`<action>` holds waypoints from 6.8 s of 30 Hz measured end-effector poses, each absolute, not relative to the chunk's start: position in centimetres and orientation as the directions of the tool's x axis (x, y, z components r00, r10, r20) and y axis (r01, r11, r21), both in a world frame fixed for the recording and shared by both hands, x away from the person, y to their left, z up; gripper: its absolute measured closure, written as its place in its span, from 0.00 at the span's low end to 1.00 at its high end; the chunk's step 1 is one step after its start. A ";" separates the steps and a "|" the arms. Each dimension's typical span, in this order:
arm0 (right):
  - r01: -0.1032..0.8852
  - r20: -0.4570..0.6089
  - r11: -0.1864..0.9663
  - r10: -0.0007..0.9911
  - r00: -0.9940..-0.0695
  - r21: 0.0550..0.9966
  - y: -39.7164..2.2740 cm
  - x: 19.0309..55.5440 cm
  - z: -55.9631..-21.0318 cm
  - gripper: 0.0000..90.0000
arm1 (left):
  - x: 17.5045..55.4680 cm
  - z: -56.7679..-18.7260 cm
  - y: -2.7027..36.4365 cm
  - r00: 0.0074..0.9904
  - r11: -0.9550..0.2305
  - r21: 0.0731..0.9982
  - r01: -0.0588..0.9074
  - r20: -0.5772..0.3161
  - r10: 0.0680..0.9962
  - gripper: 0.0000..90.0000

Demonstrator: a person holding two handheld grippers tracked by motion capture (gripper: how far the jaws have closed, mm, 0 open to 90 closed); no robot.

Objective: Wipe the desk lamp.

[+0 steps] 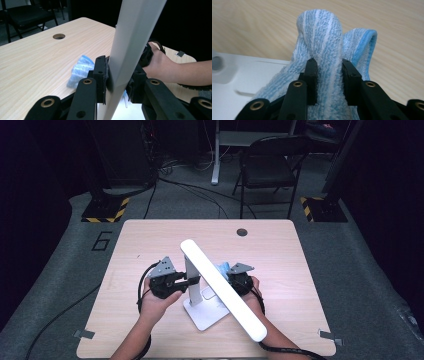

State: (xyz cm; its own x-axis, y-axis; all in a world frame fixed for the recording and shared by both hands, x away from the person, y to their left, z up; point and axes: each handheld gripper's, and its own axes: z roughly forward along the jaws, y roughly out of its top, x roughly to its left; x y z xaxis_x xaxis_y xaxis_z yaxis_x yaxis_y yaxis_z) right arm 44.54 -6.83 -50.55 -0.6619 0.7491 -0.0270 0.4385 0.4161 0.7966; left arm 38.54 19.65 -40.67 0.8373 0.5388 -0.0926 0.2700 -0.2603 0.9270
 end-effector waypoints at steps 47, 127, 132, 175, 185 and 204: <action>0.456 0.026 0.409 0.721 -0.692 0.790 -8.1 43.9 -50.5 0.78 | 38.4 -40.7 19.8 0.831 -0.272 0.926 0.262 -0.073 0.552 0.82; 0.526 0.071 0.414 0.733 -0.677 0.743 -13.6 39.4 -51.6 0.75 | 37.9 -41.4 19.2 0.785 -0.291 0.931 0.221 0.007 0.619 0.81; 0.529 0.068 0.420 0.732 -0.677 0.737 -13.8 38.8 -51.6 0.75 | 38.2 -41.4 19.5 0.804 -0.300 0.925 0.232 -0.009 0.594 0.82; 0.540 0.088 0.419 0.725 -0.683 0.730 -12.3 41.9 -51.6 0.75 | 38.3 -41.5 19.5 0.797 -0.290 0.926 0.243 -0.021 0.604 0.82; 0.529 0.096 0.375 0.741 -0.665 0.761 -15.2 38.4 -51.4 0.75 | 38.3 -41.6 19.2 0.796 -0.287 0.925 0.248 -0.026 0.604 0.82; 0.458 0.090 0.379 0.684 -0.724 0.804 -12.0 36.3 -50.3 0.72 | 38.5 -41.6 16.9 0.751 -0.264 0.925 0.274 -0.035 0.659 0.82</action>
